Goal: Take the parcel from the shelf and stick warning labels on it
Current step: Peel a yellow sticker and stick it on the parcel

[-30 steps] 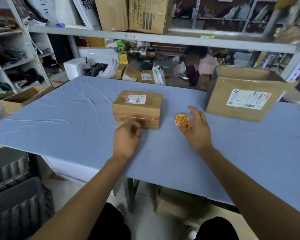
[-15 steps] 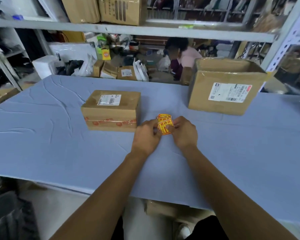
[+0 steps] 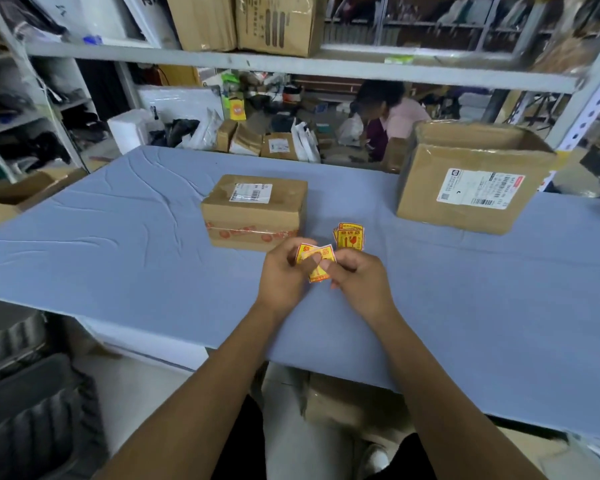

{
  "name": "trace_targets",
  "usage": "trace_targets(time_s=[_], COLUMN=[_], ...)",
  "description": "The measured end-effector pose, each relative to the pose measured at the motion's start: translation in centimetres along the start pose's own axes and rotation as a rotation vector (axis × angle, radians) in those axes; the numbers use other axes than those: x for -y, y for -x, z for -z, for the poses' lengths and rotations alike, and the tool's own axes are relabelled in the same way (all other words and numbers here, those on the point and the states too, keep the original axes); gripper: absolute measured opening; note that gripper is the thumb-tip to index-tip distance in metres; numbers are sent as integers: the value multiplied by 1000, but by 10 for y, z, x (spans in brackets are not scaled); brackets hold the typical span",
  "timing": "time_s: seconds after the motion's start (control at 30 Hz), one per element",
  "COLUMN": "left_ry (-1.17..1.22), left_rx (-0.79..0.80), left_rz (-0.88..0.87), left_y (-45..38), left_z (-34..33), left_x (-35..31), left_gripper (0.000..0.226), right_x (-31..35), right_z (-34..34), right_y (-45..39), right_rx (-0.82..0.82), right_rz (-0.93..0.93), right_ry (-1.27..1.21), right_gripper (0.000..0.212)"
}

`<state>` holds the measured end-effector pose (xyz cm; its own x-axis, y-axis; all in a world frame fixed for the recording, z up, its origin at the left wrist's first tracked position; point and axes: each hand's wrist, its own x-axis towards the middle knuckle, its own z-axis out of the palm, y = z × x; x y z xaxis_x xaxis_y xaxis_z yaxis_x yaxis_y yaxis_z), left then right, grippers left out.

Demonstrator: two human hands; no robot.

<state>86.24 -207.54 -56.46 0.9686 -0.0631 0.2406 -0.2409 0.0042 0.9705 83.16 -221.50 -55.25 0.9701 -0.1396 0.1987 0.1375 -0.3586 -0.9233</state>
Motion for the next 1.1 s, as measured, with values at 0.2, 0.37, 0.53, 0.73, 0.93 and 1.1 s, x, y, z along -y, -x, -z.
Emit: trace_targets(time_s=[0.2, 0.37, 0.53, 0.73, 0.93, 1.1], left_ry=[-138, -190, -207, -403, -628, -283], left_rx=[18, 48, 55, -165, -198, -105], left_rz=[11, 38, 43, 55, 34, -24], left_y=[9, -2, -23, -54, -58, -24], left_z=[9, 1, -30, -65, -73, -56], left_x=[-3, -2, 3, 10, 11, 1], left_gripper=[12, 14, 26, 7, 26, 12], right_x=[0, 0, -13, -33, -37, -28], right_z=[-5, 2, 33, 54, 57, 46], right_y=[2, -4, -21, -42, -44, -31], right_rx=[-24, -66, -187, -297, -266, -235], right_rz=[-14, -30, -73, -124, -106, -108], right_ry=[71, 102, 127, 78, 88, 21], right_gripper=[13, 12, 20, 18, 16, 20])
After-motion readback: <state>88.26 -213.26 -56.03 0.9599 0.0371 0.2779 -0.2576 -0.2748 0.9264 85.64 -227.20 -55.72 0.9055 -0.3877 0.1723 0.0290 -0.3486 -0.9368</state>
